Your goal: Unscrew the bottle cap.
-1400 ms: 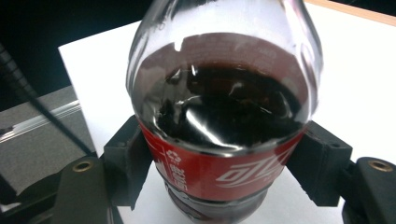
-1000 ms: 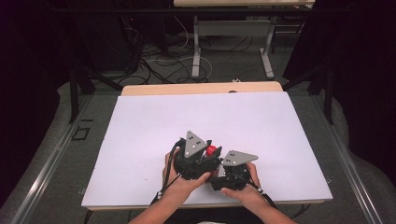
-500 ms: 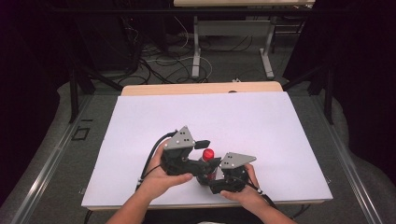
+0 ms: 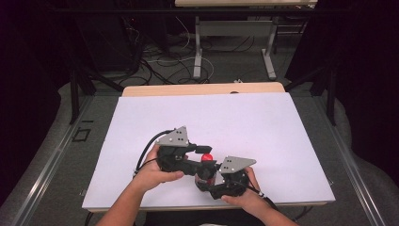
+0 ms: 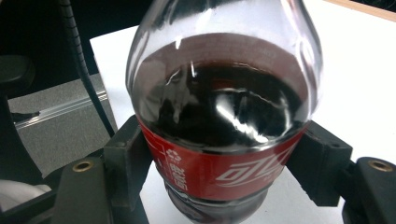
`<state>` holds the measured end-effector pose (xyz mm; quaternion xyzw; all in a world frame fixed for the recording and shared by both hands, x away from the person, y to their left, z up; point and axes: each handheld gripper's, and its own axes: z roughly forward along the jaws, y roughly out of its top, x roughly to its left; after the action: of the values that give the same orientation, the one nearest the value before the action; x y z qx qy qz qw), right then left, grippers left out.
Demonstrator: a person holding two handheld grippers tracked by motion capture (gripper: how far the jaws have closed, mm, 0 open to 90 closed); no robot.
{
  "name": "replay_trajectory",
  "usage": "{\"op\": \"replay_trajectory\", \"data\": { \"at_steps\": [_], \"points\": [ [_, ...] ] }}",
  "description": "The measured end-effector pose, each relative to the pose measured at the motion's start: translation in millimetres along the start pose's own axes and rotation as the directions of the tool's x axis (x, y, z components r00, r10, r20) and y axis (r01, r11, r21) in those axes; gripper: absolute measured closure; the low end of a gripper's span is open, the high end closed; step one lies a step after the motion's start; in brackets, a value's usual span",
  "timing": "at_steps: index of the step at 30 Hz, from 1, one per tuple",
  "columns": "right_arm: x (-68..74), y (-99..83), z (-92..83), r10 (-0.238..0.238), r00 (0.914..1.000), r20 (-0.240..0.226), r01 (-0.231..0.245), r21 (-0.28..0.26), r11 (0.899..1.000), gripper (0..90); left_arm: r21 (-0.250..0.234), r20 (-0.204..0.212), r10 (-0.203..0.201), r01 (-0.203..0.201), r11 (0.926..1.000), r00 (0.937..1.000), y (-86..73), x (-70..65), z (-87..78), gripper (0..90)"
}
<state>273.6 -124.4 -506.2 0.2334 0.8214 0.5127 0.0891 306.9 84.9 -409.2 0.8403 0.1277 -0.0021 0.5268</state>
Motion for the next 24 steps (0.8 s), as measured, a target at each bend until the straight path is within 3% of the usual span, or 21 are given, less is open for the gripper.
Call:
{"op": "replay_trajectory", "data": {
  "at_steps": [7, 11, 16, 18, 19, 21, 24],
  "points": [
    [0.5, -0.2, 1.1, -0.009, 1.0000, -0.004, 0.009, 0.001, 1.000, 28.8, -0.008, 0.023, 0.014, -0.014, 0.9999, 0.9996, -2.3, -0.6, 0.8, 61.0],
    [0.8, -0.2, 1.1, -0.006, 1.0000, -0.001, 0.006, 0.004, 1.000, 28.8, -0.009, -0.014, 0.024, -0.024, 0.9997, 0.9996, -2.2, -4.6, 1.4, 61.5],
    [-1.9, -0.3, 0.4, 0.003, 0.9997, 0.023, -0.004, 0.013, 1.000, 28.8, -0.009, -0.086, 0.002, -0.003, 1.0000, 0.9963, -1.0, -9.1, 5.3, 61.8],
    [-2.4, 0.0, 0.2, 0.024, 0.9993, 0.029, -0.024, 0.019, 1.000, 28.8, -0.006, -0.126, -0.009, 0.008, 0.9999, 0.9920, 0.2, -11.9, 7.8, 61.8],
    [-3.1, -0.4, 0.4, 0.029, 0.9989, 0.037, -0.029, 0.013, 0.999, 28.8, -0.001, -0.157, -0.003, 0.003, 1.0000, 0.9876, 1.4, -12.7, 8.8, 61.8],
    [-5.1, -1.0, 0.5, 0.033, 0.9982, 0.050, -0.033, 0.005, 0.999, 28.9, -0.013, -0.199, -0.032, 0.030, 0.9995, 0.9795, 2.7, -16.3, 12.7, 61.8],
    [-7.2, -0.9, -0.6, 0.050, 0.9961, 0.073, -0.051, 0.007, 0.999, 28.9, -0.018, -0.282, -0.073, 0.071, 0.9973, 0.9568, 5.8, -23.9, 18.7, 61.9]
  ]
}}
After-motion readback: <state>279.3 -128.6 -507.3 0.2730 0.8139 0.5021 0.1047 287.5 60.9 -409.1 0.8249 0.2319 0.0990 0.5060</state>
